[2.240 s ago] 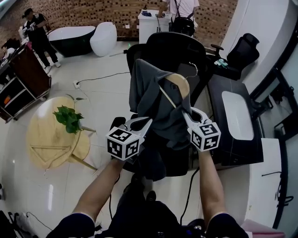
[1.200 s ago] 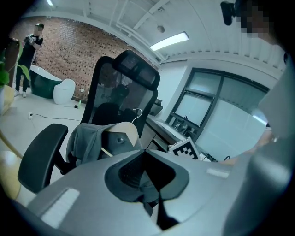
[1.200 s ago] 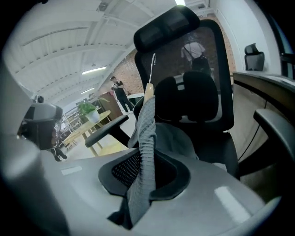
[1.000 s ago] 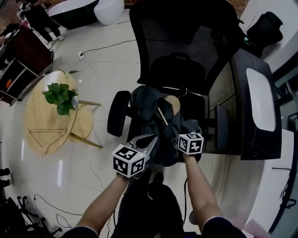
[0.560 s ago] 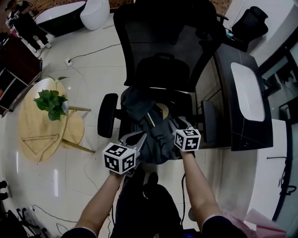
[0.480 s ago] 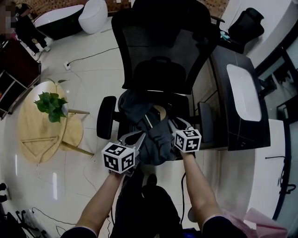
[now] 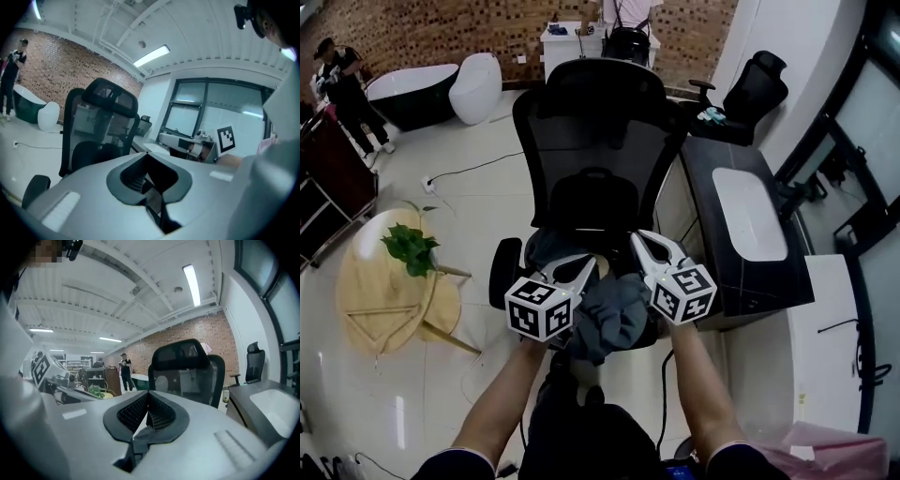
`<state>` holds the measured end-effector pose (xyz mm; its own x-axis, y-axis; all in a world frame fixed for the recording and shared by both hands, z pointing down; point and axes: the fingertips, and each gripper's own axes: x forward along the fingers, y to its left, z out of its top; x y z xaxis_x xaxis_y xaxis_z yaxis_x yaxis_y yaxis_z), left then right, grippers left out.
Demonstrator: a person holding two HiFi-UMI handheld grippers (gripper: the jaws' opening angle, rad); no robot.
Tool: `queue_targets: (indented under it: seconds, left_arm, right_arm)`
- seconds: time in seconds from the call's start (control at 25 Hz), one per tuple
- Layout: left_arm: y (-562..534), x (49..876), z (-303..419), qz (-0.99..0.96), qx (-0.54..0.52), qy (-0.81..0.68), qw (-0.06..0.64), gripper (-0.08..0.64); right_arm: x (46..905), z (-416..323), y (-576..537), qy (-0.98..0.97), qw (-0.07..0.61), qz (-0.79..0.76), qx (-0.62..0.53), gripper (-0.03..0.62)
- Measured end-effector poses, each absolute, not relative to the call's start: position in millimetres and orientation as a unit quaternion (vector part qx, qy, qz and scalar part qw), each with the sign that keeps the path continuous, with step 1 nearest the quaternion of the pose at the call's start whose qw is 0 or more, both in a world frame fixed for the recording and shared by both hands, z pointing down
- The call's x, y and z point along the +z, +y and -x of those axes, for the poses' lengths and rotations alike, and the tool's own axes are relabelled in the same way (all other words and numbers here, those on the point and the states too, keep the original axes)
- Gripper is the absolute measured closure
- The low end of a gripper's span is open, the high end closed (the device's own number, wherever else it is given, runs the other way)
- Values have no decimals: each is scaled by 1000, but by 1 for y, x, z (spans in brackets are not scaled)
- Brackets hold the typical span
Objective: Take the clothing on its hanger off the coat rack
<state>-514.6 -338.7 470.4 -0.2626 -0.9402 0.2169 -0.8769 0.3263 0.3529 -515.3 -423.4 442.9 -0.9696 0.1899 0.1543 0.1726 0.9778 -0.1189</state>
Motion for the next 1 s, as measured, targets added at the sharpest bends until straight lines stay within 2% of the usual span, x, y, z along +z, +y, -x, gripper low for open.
queue_targets:
  seconds: [0.12, 0.4, 1.0]
  left_arm:
    - [-350, 440, 514, -584, -66, -792, 166, 548]
    - [-359, 393, 510, -590, -58, -796, 122, 548]
    - [-356, 355, 503, -598, -59, -795, 85, 548]
  right_arm:
    - [401, 512, -423, -993, 47, 101, 37, 591]
    - [355, 504, -421, -993, 11, 111, 34, 591]
    - [310, 492, -411, -993, -19, 118, 25, 591]
